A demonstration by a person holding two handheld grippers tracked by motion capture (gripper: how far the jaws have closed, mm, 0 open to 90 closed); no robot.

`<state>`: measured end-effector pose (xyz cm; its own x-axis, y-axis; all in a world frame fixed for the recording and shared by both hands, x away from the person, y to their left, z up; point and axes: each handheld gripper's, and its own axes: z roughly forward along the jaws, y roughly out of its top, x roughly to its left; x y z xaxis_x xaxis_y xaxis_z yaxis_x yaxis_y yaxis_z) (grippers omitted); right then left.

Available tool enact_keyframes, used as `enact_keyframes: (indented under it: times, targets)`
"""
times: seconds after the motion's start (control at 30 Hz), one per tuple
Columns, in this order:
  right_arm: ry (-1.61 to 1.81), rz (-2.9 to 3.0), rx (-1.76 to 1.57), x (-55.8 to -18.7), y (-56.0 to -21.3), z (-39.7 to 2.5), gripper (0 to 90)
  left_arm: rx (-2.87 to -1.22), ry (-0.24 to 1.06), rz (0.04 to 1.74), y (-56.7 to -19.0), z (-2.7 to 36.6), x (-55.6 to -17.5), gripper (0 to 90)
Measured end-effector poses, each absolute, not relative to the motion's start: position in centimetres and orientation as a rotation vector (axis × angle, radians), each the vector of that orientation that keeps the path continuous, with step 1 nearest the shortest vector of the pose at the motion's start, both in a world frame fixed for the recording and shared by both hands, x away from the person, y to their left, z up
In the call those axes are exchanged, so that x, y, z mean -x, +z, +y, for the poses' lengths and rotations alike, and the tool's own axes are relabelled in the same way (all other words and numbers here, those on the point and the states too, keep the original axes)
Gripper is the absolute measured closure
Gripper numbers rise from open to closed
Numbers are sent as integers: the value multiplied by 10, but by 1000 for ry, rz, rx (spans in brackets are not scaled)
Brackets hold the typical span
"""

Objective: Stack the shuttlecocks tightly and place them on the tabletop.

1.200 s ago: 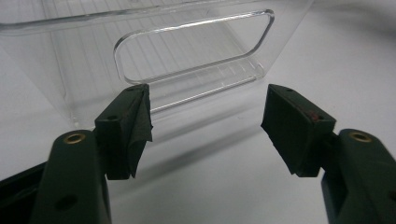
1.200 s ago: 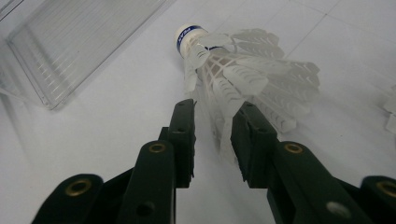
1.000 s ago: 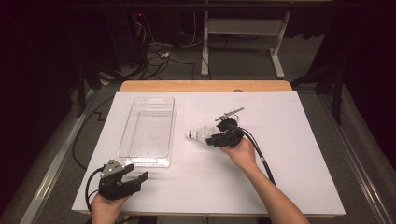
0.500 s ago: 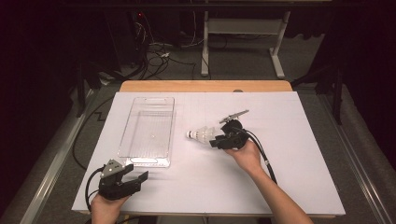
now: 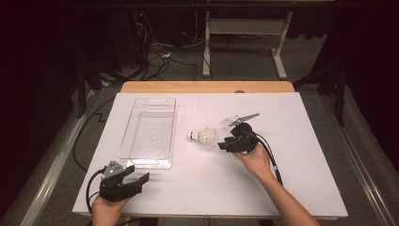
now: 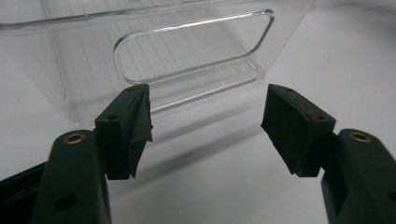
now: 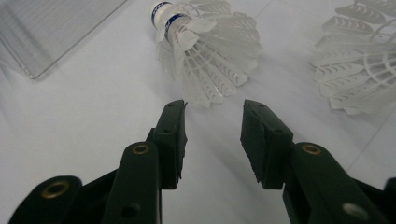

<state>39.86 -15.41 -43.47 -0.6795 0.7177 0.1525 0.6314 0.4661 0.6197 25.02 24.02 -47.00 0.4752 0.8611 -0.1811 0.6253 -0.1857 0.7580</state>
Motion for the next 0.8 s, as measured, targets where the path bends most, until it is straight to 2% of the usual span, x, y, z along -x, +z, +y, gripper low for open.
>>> enact_keyframes:
  times: [0.8]
  targets:
    - [1010,2517,-1241,-390,-435,-178,582,-1903,361,1243,-470,241,-251,336]
